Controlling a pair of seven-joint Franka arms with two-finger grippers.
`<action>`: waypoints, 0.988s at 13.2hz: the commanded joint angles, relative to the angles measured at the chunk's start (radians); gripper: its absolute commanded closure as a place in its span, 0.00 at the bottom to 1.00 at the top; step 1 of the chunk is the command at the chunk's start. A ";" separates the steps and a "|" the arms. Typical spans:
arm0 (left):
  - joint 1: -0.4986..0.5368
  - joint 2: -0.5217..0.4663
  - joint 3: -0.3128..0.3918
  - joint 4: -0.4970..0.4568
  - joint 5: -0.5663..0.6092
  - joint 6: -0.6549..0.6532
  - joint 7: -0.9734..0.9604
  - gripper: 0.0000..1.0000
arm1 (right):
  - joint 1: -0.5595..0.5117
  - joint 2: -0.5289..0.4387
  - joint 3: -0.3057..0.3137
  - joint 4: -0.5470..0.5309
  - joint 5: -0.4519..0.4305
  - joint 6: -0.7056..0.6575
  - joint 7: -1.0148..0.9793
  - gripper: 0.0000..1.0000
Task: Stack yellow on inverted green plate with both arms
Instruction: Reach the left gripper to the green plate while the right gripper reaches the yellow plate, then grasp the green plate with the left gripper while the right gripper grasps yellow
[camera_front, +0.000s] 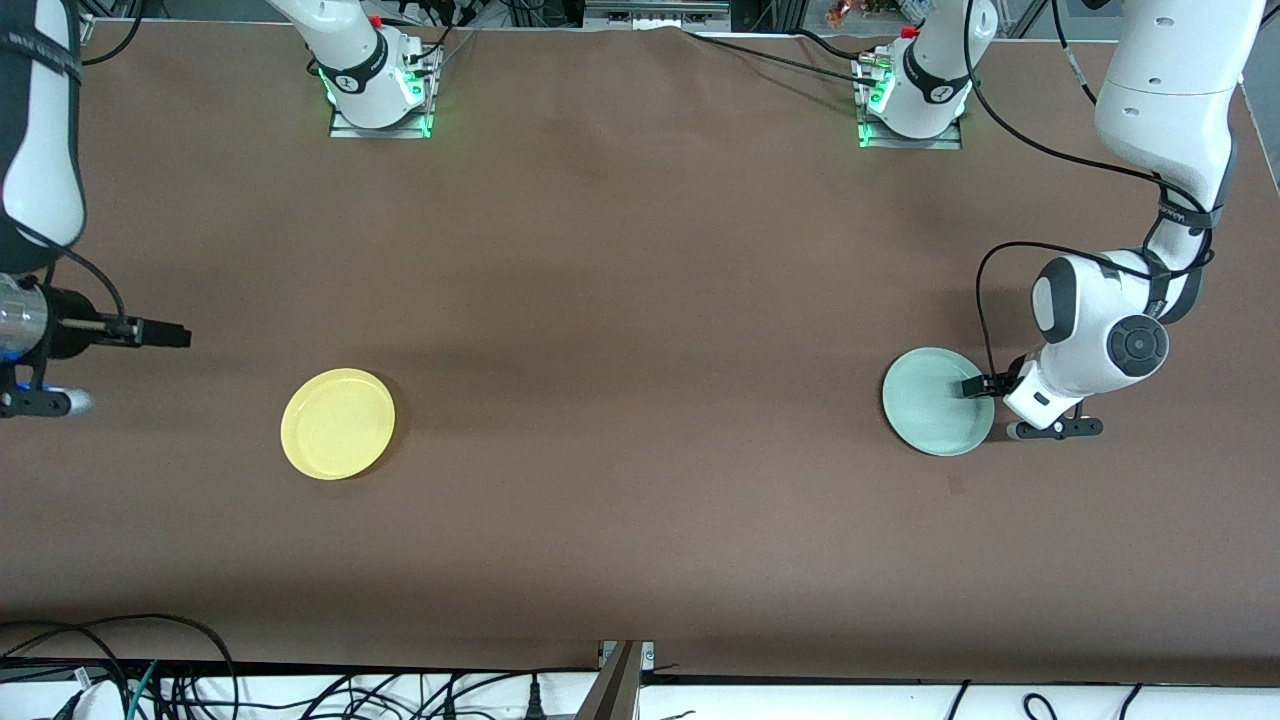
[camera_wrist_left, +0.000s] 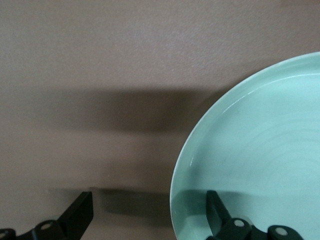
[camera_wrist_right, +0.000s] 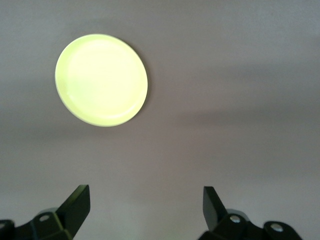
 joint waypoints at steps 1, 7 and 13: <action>-0.002 0.010 -0.001 0.018 0.018 -0.005 0.008 0.47 | -0.025 0.061 0.009 -0.043 0.033 0.108 -0.006 0.00; -0.010 -0.003 -0.001 0.020 0.018 -0.054 0.011 1.00 | -0.039 0.197 0.012 -0.050 0.099 0.245 -0.006 0.00; -0.015 -0.053 -0.024 0.182 0.033 -0.295 0.009 1.00 | -0.032 0.243 0.023 -0.173 0.150 0.458 -0.015 0.00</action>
